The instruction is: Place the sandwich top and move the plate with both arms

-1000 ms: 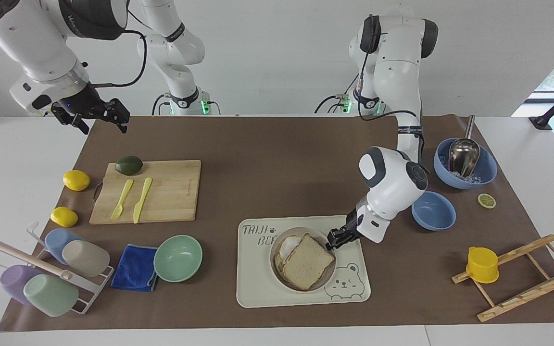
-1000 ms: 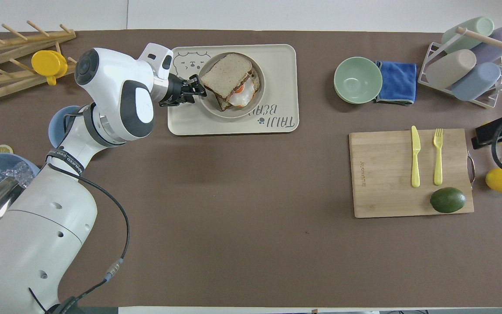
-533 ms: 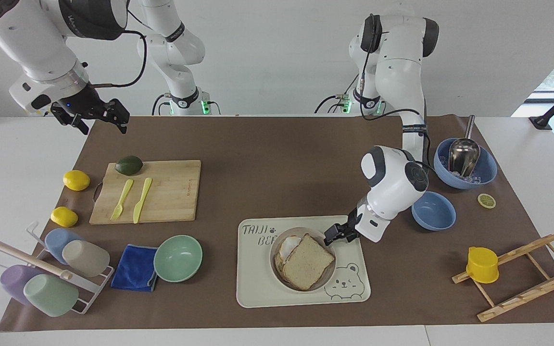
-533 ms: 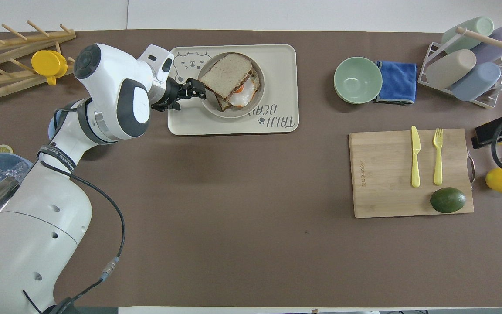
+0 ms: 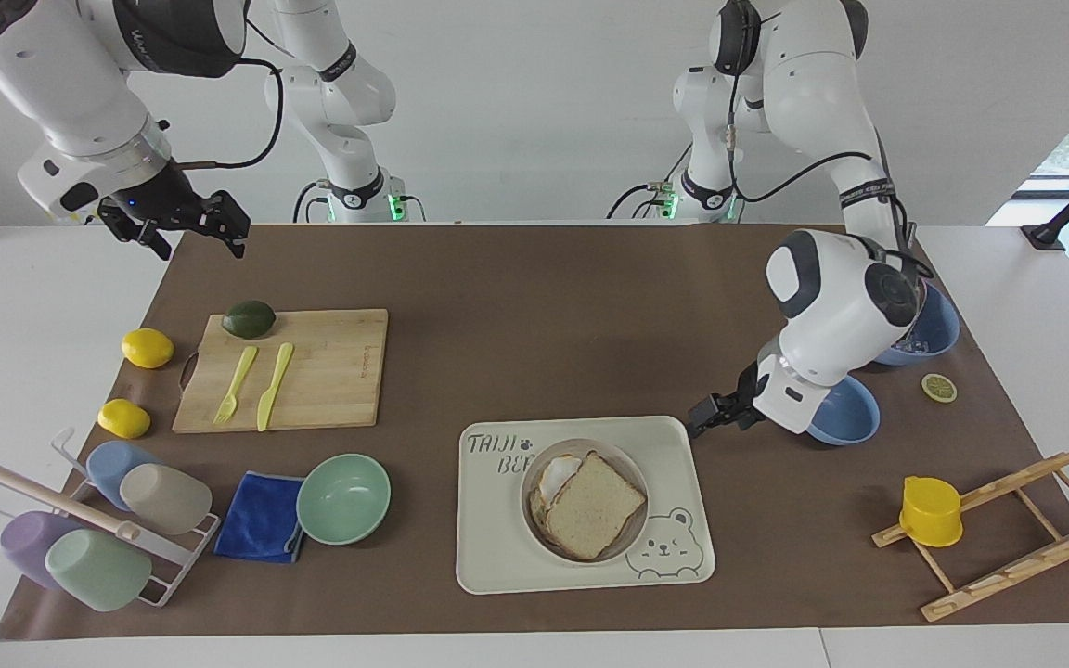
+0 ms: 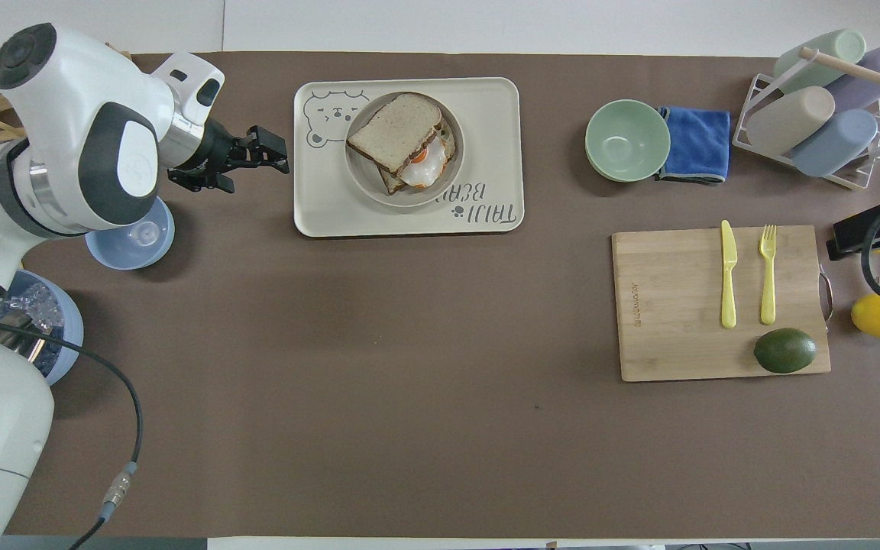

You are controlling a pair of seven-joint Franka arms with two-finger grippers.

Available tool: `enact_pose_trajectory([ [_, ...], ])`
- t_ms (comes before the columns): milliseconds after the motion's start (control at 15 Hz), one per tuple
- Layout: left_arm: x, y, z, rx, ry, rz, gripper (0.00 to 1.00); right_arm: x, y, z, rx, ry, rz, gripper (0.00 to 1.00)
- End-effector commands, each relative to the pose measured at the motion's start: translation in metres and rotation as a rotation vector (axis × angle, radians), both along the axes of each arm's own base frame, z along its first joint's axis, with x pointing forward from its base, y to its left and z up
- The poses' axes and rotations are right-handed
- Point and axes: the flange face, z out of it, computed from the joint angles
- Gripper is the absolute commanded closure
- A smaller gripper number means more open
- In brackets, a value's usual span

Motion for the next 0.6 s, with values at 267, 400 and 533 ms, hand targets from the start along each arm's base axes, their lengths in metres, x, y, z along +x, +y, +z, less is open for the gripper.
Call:
enact_pose_trajectory([
  [267, -0.053, 0.049, 0.110, 0.185, 0.038, -0.066, 0.00, -0.003, -0.002, 0.002, 0.022, -0.012, -0.004, 0.00],
  [400, -0.071, 0.059, 0.139, 0.213, 0.033, -0.078, 0.00, -0.003, -0.002, 0.002, 0.023, -0.011, -0.003, 0.00],
  [533, -0.089, 0.069, 0.165, 0.203, 0.042, -0.081, 0.00, -0.003, -0.002, 0.002, 0.024, -0.011, 0.011, 0.00],
])
